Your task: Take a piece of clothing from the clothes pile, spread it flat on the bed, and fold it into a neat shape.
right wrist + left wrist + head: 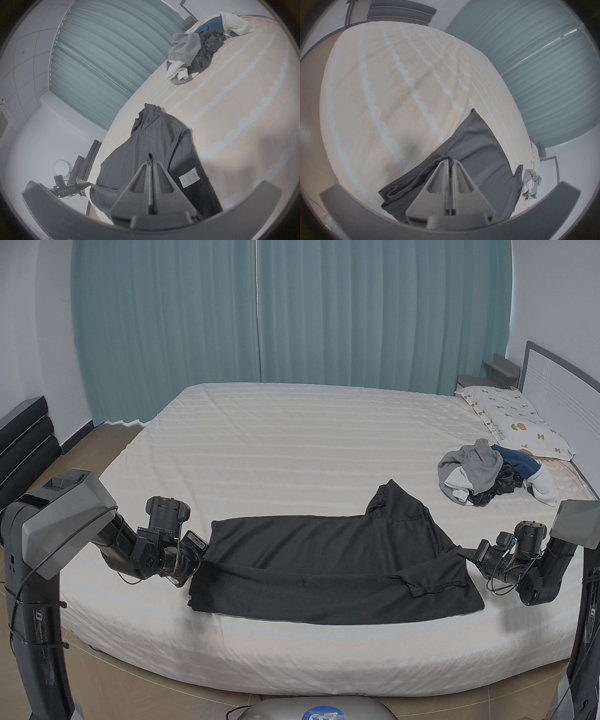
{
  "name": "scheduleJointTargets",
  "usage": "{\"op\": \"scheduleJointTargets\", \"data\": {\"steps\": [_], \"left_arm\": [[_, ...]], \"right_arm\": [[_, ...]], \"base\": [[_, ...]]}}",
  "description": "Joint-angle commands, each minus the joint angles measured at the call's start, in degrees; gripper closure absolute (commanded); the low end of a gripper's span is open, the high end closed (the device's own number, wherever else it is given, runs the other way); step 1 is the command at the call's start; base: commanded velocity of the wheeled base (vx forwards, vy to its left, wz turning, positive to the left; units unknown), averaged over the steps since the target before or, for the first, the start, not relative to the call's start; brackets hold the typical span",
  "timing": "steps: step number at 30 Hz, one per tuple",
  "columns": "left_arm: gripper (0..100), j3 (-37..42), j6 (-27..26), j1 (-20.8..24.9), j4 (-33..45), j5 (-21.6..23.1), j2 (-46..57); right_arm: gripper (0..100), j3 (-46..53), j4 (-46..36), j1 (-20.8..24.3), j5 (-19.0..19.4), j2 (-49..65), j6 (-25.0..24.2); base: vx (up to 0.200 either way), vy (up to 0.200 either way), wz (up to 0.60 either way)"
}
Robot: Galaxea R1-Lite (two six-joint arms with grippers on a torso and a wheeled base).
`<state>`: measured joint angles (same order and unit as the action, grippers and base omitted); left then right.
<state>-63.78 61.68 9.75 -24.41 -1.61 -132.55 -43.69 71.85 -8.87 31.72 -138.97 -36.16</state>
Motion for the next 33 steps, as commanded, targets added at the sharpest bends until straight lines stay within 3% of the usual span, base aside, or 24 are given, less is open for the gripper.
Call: {"op": "scheduleJointTargets", "data": {"steps": [1,23,24,33], "left_arm": [[100,-0.8,0.9,-0.3,0.0,-0.1,-0.1],[100,-1.0,0.5,-0.3,0.2,-0.2,-2.1],[0,-1.0,0.5,-0.3,0.2,-0.2,-2.1],[0,-1.0,0.5,-0.2,0.1,-0.2,-2.1]], "right_arm": [[100,-0.3,0.8,-0.5,-0.1,-1.0,-0.1],[100,-1.8,3.5,0.3,-0.4,-4.6,0.1],[0,-2.0,3.6,0.3,-0.4,-4.7,0.1],[0,-1.0,5.3,0.2,-0.6,-4.1,-0.1]], "base": [[0.0,0.0,0.0],[0.0,0.0,0.0],[0.0,0.0,0.0],[0.0,0.0,0.0]]}}
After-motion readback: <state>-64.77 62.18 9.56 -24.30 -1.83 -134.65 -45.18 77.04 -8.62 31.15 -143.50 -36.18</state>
